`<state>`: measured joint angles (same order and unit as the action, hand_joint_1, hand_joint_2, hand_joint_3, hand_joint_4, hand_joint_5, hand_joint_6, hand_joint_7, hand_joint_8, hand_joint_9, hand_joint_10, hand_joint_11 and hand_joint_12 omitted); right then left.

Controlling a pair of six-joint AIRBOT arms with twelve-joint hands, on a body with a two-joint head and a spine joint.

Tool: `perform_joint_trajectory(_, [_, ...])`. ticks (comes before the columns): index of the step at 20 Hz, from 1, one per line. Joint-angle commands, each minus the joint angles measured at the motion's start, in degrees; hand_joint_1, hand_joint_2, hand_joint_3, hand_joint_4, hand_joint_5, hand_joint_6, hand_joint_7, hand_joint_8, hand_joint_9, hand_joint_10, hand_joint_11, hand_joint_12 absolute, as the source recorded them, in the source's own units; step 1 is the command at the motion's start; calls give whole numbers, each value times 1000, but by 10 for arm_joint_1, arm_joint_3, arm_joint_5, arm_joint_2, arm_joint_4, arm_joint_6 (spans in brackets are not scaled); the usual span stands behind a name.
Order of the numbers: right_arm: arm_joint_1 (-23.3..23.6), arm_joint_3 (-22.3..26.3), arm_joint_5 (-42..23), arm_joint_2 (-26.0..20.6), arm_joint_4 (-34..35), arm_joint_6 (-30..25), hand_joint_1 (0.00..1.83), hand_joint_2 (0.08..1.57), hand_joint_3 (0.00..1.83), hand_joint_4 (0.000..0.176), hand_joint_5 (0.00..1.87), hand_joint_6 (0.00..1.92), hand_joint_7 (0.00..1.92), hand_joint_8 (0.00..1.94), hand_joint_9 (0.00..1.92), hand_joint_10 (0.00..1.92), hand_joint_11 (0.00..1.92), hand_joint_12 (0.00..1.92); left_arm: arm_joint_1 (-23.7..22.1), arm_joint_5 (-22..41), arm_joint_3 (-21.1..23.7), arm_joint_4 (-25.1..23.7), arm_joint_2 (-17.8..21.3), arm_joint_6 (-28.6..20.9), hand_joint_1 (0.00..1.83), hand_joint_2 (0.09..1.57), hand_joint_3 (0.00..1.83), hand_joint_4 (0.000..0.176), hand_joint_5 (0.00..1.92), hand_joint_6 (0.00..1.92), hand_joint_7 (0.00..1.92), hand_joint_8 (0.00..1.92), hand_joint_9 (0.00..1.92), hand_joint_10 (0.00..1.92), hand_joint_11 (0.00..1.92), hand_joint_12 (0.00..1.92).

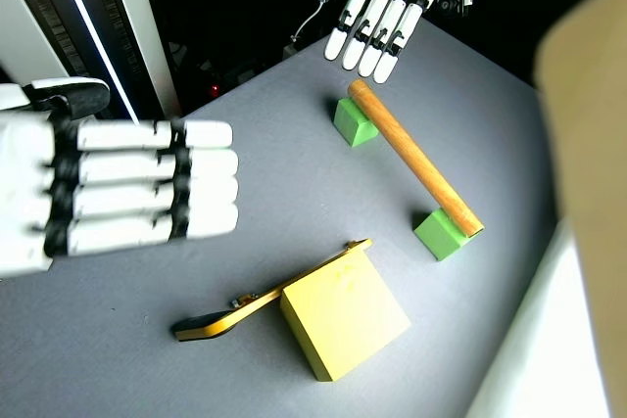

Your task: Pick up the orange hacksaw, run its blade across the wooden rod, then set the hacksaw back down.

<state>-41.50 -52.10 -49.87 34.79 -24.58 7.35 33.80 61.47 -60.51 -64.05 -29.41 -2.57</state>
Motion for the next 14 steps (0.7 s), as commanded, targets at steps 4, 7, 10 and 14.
perform_joint_trajectory(4, [-37, -8, -51, -7, 64, -72, 619, 1066, 11, 0, 0, 0, 0, 0, 0, 0, 9, 10, -4, 69, -5, 44, 5, 25, 0, 1093, 4, 0, 8, 2, 18, 4, 42, 5, 0, 200])
perform_joint_trajectory(7, [-64, -42, -61, 2, 64, -113, 936, 1111, 21, 0, 0, 0, 0, 0, 0, 0, 13, 15, -2, 98, -13, 44, 4, 26, 0, 1098, 5, 0, 2, 0, 16, 2, 37, 2, 0, 195])
perform_joint_trajectory(10, [-86, -76, -56, 10, 64, -202, 1057, 1114, 11, 0, 39, 13, 7, 2, 8, 2, 48, 39, 14, 120, -27, 43, 5, 26, 0, 1110, 1, 0, 36, 2, 53, 4, 75, 4, 0, 265])
perform_joint_trajectory(14, [-99, -91, -30, 27, 84, -292, 1123, 1124, 0, 0, 68, 0, 1, 0, 3, 0, 1, 230, 35, 134, -42, 15, 10, 26, 0, 1119, 1, 0, 28, 2, 42, 2, 54, 3, 0, 233])
